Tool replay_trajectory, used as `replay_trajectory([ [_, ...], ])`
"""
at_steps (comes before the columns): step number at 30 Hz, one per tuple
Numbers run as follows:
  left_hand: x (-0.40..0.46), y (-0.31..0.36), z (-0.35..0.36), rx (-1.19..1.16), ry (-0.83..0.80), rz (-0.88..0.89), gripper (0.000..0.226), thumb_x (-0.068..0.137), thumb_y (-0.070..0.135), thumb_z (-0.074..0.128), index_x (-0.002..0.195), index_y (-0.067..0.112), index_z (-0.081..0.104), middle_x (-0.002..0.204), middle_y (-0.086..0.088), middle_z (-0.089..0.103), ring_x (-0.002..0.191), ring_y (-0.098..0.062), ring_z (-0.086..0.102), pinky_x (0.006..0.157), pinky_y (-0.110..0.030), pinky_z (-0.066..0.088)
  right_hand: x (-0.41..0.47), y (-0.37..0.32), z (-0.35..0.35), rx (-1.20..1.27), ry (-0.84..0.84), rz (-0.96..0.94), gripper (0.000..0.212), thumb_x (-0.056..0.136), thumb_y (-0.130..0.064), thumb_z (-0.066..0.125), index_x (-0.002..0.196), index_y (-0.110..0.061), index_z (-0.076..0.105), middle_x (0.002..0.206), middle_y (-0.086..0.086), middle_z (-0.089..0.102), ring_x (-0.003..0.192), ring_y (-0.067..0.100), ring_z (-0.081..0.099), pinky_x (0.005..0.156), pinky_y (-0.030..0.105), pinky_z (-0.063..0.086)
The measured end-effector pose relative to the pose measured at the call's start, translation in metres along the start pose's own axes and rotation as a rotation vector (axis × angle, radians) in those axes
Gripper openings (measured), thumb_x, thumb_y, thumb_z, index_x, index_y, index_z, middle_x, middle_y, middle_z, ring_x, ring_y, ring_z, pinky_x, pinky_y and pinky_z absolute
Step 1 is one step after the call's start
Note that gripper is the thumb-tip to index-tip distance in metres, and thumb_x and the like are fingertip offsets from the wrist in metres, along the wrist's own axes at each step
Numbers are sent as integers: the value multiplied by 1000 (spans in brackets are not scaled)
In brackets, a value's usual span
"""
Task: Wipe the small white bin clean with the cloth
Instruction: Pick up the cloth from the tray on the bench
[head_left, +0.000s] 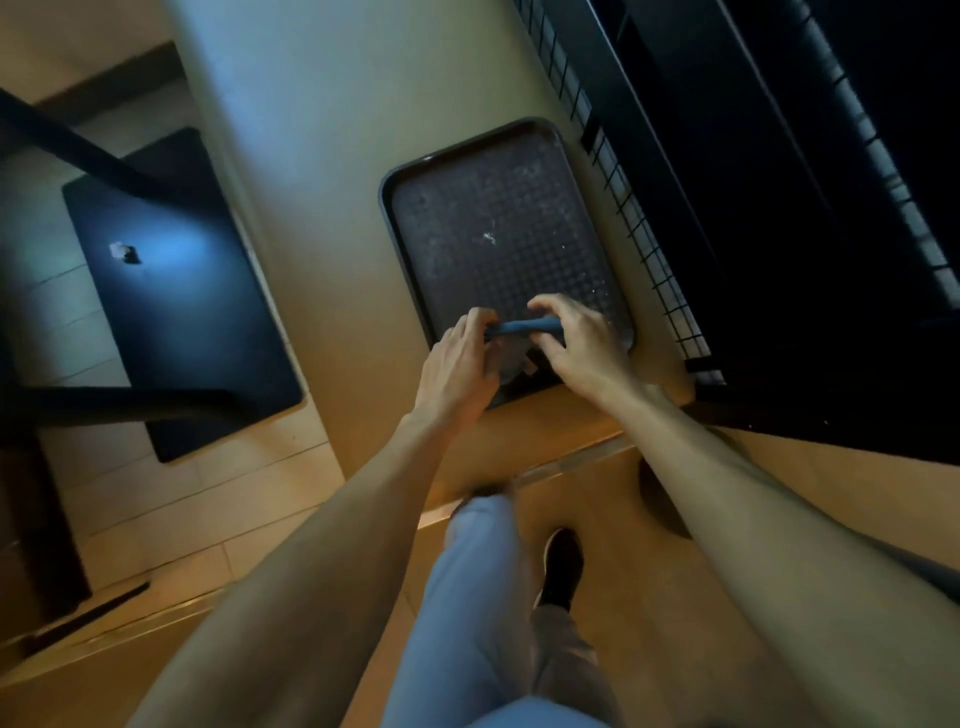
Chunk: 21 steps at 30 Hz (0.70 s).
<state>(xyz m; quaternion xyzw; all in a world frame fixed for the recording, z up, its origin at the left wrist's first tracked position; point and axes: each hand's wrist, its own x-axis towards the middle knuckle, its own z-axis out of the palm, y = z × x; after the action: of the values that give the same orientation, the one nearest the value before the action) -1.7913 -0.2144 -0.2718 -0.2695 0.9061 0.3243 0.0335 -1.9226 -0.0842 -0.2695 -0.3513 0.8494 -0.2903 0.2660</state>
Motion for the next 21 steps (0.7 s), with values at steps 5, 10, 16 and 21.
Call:
replay_trajectory([
  [5, -63, 30, -14, -82, 93, 44, 24, 101, 25, 46, 124, 21, 44, 116, -1, 58, 97, -15, 59, 81, -37, 54, -59, -21, -14, 56, 72, -70, 31, 95, -17, 61, 125, -19, 58, 126, 0, 60, 115, 14, 57, 96, 30, 50],
  [10, -120, 70, -41, -164, 209, 99, 22, 103, 25, 47, 124, 21, 46, 114, 3, 55, 95, -8, 55, 80, -30, 52, -121, -54, -42, 111, 197, -132, 19, 95, -18, 61, 114, -17, 64, 110, -3, 62, 102, 8, 58, 84, 10, 46],
  [16, -180, 126, -76, -292, 422, 229, 18, 104, 20, 47, 123, 19, 47, 109, 5, 54, 90, 0, 54, 74, -14, 47, -197, -109, -92, 335, 288, -189, 29, 95, -18, 62, 124, -20, 58, 118, -9, 56, 109, -7, 52, 88, 5, 43],
  [21, -225, 173, -113, -471, 558, 274, 23, 104, 17, 50, 126, 22, 43, 106, 15, 52, 95, -5, 58, 74, -19, 52, -239, -146, -133, 421, 352, -351, 22, 94, -18, 65, 116, -17, 61, 112, -5, 61, 106, 7, 59, 88, 24, 52],
])
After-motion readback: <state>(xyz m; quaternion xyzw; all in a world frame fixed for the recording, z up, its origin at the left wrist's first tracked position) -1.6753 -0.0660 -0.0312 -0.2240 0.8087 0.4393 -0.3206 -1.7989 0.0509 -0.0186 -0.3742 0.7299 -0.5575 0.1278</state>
